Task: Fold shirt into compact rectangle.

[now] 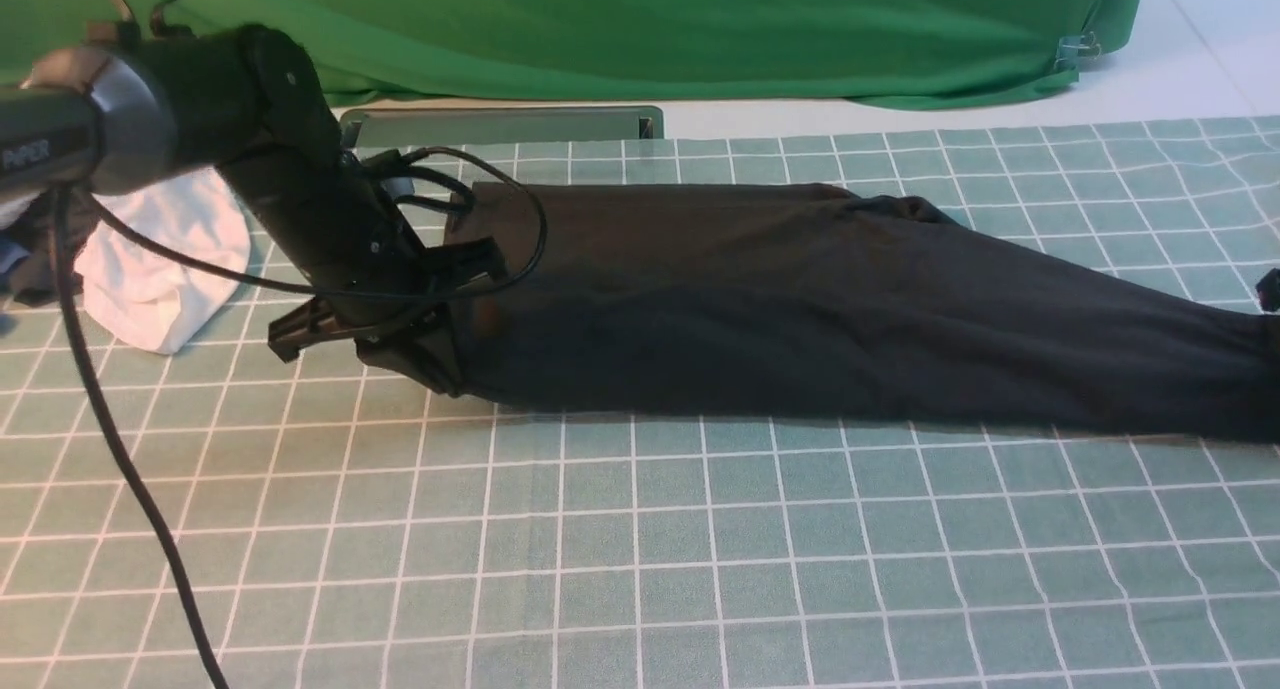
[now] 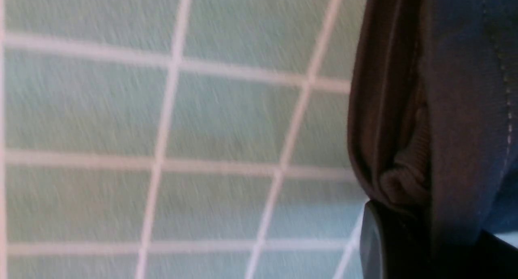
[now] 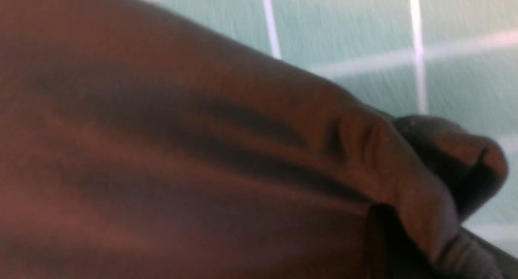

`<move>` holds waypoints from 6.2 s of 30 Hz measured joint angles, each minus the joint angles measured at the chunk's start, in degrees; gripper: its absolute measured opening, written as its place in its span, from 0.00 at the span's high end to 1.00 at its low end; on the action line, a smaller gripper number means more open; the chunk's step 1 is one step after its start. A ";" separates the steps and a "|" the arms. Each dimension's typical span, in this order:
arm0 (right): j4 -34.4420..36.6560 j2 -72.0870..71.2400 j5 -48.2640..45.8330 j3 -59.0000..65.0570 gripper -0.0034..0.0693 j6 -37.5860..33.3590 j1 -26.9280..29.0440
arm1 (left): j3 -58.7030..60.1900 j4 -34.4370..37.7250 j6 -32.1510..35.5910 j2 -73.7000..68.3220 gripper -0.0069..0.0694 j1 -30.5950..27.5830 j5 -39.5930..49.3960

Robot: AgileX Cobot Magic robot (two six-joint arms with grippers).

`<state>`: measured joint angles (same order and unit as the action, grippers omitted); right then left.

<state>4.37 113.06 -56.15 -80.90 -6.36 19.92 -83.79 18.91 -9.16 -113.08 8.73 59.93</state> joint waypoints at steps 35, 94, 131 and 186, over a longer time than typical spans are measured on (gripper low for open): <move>-6.62 -27.22 -3.14 20.71 0.85 6.91 9.60 | 31.70 1.26 -0.03 18.63 0.65 16.19 -2.87; 11.58 -4.82 30.59 3.08 0.34 35.66 -70.72 | 5.78 -1.04 5.35 18.74 0.89 -6.62 3.42; 2.73 -13.59 -1.18 -3.20 0.91 17.68 -59.17 | 6.36 9.47 9.64 22.35 0.89 -5.38 8.92; -9.74 -23.71 17.22 38.49 0.92 30.80 -55.50 | 15.95 11.69 4.01 6.81 0.89 9.59 -15.62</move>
<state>-5.37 89.35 -38.93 -42.40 24.44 -35.58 -67.83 30.60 -5.15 -106.27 18.32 44.31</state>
